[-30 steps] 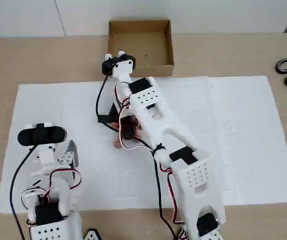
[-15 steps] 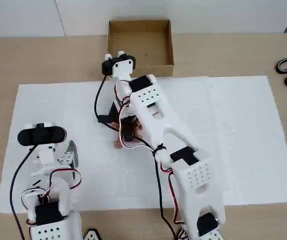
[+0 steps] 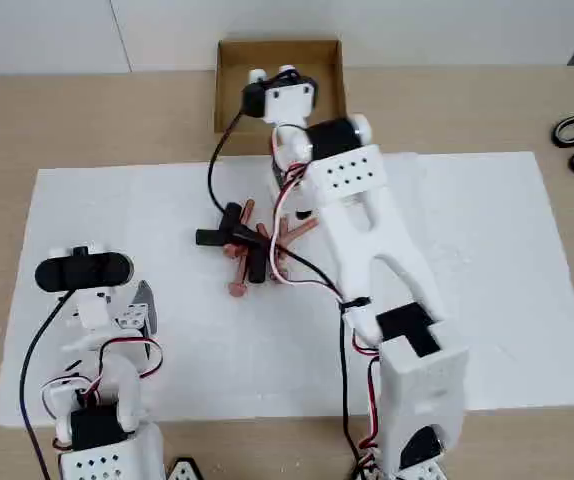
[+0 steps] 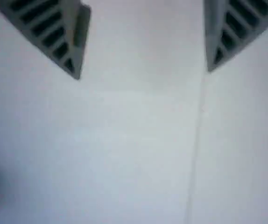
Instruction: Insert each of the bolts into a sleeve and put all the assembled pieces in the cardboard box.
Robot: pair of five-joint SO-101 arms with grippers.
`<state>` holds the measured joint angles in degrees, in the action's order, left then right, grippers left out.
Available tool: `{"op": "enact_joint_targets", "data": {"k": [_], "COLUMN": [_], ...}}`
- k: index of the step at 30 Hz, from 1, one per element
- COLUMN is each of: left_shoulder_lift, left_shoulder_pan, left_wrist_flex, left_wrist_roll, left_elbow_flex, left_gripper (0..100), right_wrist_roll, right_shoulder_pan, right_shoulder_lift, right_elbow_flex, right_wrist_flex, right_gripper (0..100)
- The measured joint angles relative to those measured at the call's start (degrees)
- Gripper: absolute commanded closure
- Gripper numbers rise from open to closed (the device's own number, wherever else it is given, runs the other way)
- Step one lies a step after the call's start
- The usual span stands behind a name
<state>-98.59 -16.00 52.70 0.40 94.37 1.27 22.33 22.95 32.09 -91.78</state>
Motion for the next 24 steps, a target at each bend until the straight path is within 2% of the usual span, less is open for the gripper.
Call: {"op": "enact_joint_targets", "data": {"k": [4, 12, 21, 24], "left_shoulder_lift": [0.0, 0.0, 0.0, 0.0], "left_shoulder_pan": [0.0, 0.0, 0.0, 0.0], "left_wrist_flex": [0.0, 1.05, 1.05, 1.05], "left_wrist_roll": [0.0, 0.0, 0.0, 0.0], "left_elbow_flex": [0.0, 0.0, 0.0, 0.0], "left_gripper": [83, 83, 83, 83], "right_wrist_roll": [0.0, -1.14, -2.11, -2.29], "right_shoulder_pan": [-4.48, -9.58, -9.41, -9.41], "right_shoulder_lift": [-0.53, -0.7, -0.7, -0.7], "right_elbow_flex": [0.0, -6.95, -20.84, -23.74], "right_wrist_flex": [-4.31, -4.66, 6.51, 8.88], "right_gripper": [99.1, 98.8, 98.7, 96.0]}}
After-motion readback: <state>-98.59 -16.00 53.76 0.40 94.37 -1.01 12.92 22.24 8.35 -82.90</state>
